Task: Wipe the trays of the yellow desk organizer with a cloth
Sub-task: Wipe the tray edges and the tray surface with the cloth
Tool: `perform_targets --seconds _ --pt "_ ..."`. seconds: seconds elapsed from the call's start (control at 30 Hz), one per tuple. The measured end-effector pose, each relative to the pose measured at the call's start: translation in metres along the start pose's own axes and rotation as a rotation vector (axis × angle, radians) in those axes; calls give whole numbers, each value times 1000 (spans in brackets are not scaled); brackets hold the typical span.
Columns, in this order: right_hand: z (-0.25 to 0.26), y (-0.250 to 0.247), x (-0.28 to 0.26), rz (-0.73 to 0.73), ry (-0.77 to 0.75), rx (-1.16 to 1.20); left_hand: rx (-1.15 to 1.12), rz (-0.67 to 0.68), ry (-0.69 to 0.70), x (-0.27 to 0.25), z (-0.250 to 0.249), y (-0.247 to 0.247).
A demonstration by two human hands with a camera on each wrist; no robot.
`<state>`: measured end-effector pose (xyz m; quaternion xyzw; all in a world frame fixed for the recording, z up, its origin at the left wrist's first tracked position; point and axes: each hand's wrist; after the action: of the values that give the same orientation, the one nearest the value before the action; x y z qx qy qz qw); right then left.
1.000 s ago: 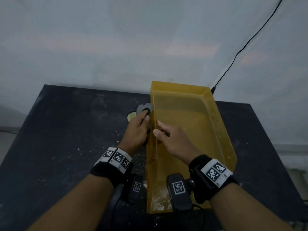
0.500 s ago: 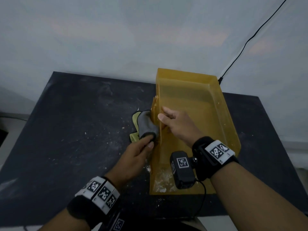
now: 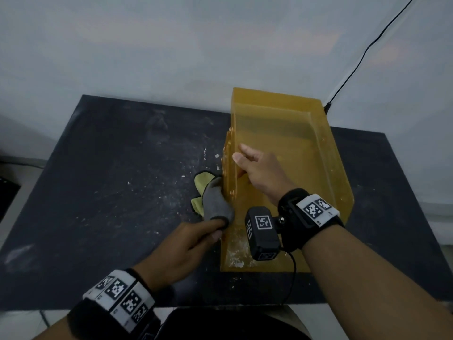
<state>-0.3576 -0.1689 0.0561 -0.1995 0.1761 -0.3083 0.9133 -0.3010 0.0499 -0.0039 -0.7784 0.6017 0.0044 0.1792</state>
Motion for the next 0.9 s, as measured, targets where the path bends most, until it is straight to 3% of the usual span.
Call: perform_targets --seconds 0.1,0.13,0.23,0.3,0.5,0.67,0.9 --pt "-2 0 0 4 5 15 -66 35 -53 3 10 -9" --pt "-2 -1 0 10 2 9 -155 -23 -61 9 11 -14" --pt "-2 -3 0 11 6 -3 -376 -360 -89 48 9 -35" --pt "-2 -5 1 -3 12 3 -366 -430 -108 80 2 -42" --pt "2 -9 10 51 -2 -41 -302 -418 -165 166 -12 -53" --pt "2 -9 12 80 -26 -95 -197 -198 -319 217 -6 -60" --pt "2 -10 11 78 -28 -101 -269 -222 -321 202 -7 -52"
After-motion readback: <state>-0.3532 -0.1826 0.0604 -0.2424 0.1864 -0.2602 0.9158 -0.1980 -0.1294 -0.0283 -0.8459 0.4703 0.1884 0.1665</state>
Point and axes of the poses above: each hand's wrist, its own x-axis towards the middle knuckle, its own y-axis out of the palm, z = x × y, and after that the axes turned 9 degrees about -y, right-handed
